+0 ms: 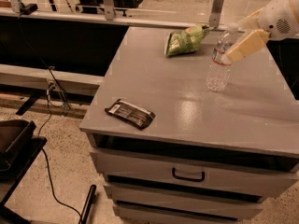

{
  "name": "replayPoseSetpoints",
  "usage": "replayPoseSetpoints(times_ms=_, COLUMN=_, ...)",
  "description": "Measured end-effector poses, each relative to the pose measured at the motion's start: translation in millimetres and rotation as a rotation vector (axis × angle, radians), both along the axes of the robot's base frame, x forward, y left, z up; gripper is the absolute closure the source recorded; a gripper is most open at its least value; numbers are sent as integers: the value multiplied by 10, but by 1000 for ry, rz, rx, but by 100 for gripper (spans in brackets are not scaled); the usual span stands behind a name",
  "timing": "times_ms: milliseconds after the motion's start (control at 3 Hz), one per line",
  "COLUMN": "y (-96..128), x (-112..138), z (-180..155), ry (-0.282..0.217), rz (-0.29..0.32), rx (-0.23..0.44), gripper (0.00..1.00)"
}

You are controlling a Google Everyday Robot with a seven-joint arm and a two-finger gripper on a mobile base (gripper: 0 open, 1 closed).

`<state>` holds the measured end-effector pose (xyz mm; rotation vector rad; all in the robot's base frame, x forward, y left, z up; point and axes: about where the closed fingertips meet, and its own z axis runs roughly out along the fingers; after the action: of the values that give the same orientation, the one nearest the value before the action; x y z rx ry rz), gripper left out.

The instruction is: Pick water bottle

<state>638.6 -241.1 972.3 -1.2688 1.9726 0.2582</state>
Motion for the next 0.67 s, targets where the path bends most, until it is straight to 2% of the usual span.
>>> replayPoseSetpoints(times_ms=667, y=124, x=127, z=-328, ry=99, rz=20, rx=66, gripper=62)
